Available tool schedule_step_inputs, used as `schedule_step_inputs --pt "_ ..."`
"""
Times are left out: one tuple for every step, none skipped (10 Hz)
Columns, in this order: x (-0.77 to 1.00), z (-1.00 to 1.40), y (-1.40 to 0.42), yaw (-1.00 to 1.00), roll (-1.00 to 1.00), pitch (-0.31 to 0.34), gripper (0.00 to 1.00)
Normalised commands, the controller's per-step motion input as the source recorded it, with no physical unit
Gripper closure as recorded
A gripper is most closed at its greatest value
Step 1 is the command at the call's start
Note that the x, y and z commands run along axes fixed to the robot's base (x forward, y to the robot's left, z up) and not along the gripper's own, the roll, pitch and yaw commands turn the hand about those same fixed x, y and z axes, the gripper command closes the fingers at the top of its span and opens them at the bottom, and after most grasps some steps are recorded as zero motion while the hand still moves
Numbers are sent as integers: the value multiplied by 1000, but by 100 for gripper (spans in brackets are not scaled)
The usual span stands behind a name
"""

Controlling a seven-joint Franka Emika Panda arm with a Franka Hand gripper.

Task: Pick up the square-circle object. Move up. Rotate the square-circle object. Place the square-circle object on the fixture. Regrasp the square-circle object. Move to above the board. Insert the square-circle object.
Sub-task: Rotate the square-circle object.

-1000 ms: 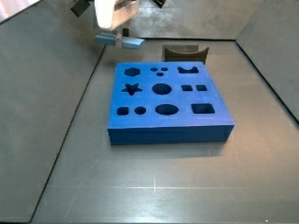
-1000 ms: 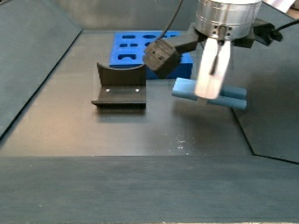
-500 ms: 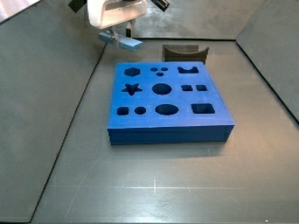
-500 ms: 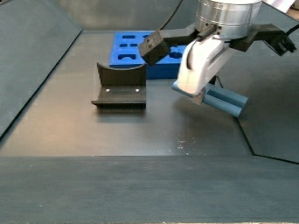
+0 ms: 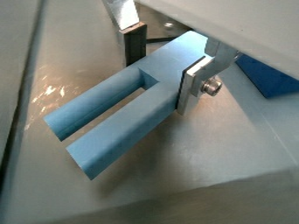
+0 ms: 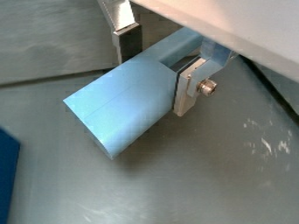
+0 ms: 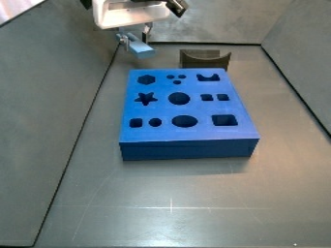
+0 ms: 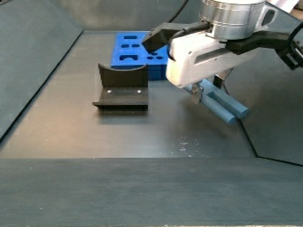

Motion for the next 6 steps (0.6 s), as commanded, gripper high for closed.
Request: schedule_step_inputs --pt "-2 8 14 -1000 -1 -3 100" --pt "-2 8 14 -1000 -1 -3 100" --pt "-2 8 14 -1000 -1 -4 100" --pt "-2 8 14 -1000 -1 -4 100" --pt "-2 8 14 -1000 -1 -5 100" --pt "-2 8 14 -797 -1 -6 100"
